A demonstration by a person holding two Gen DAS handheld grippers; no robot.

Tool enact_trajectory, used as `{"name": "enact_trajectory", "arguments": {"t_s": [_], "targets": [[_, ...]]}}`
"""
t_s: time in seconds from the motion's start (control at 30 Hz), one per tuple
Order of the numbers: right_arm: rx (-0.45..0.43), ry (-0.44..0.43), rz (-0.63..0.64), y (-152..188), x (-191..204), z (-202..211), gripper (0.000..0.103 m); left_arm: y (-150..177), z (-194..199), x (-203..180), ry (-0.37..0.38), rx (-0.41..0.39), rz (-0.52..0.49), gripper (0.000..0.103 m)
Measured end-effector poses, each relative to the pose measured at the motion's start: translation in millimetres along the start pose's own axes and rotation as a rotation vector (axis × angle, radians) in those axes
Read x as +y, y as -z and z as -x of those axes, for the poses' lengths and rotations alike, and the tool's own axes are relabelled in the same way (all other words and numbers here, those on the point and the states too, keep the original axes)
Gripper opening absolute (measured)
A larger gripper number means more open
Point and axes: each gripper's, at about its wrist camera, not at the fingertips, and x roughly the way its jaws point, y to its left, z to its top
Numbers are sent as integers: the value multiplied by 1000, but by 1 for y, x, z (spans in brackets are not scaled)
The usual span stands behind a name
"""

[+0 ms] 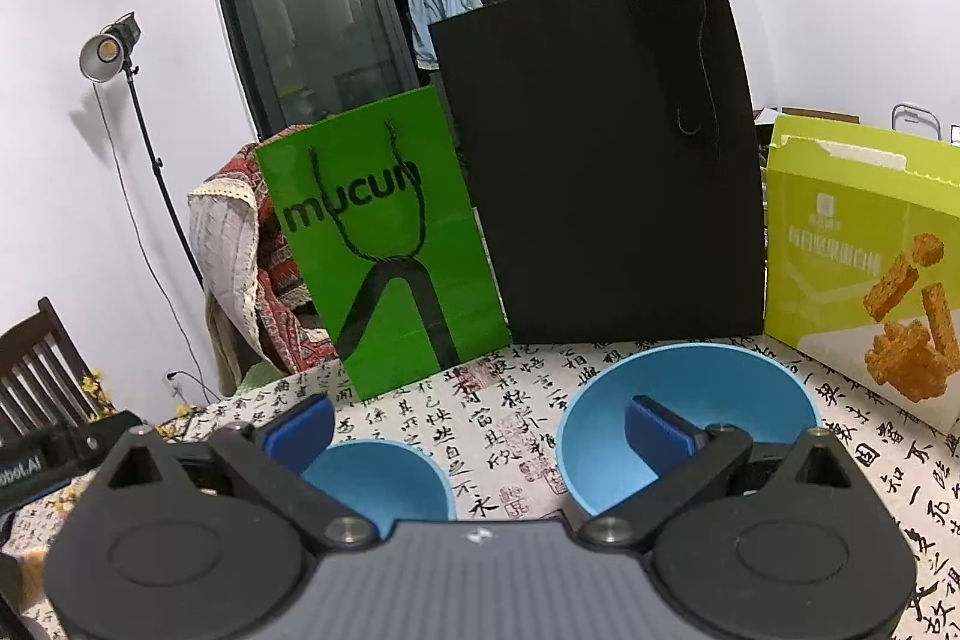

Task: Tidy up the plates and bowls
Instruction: 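Lower both grippers onto the rim of the nearer light-blue bowl, then close the left gripper on the bowl rim while the right gripper also closes on it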

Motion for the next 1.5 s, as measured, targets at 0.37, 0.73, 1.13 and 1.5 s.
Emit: {"name": "enact_trajectory", "arguments": {"t_s": [0.37,0.73,1.13,1.5], "targets": [[16,18,41,15,1,-22,103,23,-33,13,14,91,-3,103],[41,27,62,25,0,-36,101,31,-45,14,37,139,-6,103],[61,20,92,33,4,-43,84,38,-55,15,48,196,-6,103],[43,19,180,39,20,-40,70,39,-54,9,63,195,-36,97]]}}
